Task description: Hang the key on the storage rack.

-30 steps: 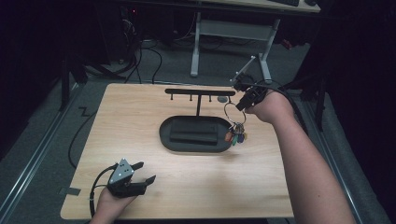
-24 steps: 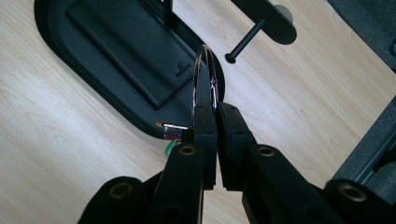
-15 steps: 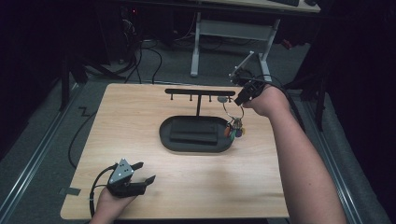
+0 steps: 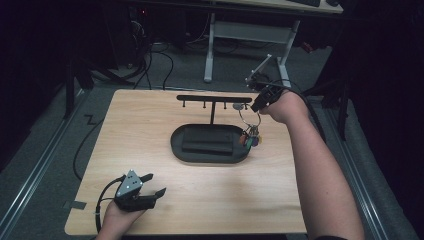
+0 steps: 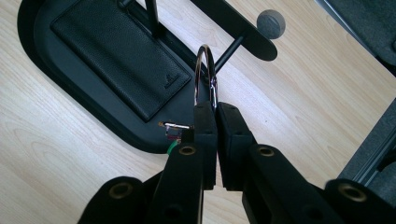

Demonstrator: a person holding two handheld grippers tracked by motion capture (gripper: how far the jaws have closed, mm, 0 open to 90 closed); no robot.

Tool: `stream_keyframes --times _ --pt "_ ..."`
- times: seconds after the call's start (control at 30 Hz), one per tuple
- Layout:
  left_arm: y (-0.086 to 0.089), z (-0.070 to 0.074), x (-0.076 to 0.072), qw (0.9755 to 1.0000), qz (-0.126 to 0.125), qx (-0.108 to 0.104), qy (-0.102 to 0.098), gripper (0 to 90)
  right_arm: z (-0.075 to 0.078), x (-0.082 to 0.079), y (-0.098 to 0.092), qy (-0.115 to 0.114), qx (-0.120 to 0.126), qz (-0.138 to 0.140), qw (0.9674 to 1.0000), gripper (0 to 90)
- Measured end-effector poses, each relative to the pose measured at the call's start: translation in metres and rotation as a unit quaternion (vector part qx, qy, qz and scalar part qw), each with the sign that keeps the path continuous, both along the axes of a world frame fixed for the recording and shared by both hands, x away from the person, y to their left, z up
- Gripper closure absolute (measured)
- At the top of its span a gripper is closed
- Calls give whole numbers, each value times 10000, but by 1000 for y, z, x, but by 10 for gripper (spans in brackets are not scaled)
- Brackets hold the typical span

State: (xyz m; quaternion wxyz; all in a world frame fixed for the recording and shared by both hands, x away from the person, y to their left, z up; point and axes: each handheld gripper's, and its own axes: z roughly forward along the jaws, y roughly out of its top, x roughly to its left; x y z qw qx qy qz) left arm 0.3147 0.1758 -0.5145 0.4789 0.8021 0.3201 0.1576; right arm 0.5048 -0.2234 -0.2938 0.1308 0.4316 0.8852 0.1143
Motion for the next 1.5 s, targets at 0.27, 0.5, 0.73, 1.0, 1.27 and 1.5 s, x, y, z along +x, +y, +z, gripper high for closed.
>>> stream_keyframes --times 0.27,0.5,0.73,1.0,1.27,1.5 --pt "1 0 0 10000 10 -1 0 301 -3 1 -4 2 64 -71 10000 880" --pt "1 0 0 10000 20 -3 2 301 -8 5 -5 -5 61 -119 9999 879" --pt "1 0 0 10000 27 -21 -3 301 -18 10 -4 -51 119 -187 9997 879" --pt "2 0 0 10000 11 -25 6 301 -24 15 -1 -189 62 -171 9997 871" --pt "2 0 0 10000 -5 -20 12 301 -24 14 -2 -253 107 -263 9993 793" --pt "1 0 0 10000 2 -19 -1 299 -18 0 -9 -466 183 -301 9983 692"
